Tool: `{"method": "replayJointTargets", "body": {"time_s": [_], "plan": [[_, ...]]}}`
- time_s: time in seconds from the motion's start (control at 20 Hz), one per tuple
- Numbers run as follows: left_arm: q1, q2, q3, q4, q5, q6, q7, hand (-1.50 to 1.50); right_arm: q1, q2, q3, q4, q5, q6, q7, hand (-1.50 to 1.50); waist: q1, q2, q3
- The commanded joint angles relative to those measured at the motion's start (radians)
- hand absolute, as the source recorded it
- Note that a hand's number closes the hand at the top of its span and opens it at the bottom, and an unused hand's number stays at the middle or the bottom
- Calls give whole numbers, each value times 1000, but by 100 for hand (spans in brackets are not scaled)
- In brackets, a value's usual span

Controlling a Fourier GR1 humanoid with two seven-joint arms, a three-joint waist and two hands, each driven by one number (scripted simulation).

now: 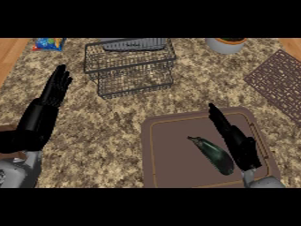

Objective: Pick the eggplant from the tray and place it in the tiered basket

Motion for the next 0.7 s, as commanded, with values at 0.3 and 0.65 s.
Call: {"method": "replayJointTargets", "body": {"time_s": [0.3,0.65], "plan": [[66,-68,-34,93,105,-39,184,0,-62,-193,-246,-16,37,-7,-200,150,-31,41,-9],[-47,-105,-35,117,99,-51,309,0,57,-160,-237,64,-21,195,-507,-150,10,34,-5]]}}
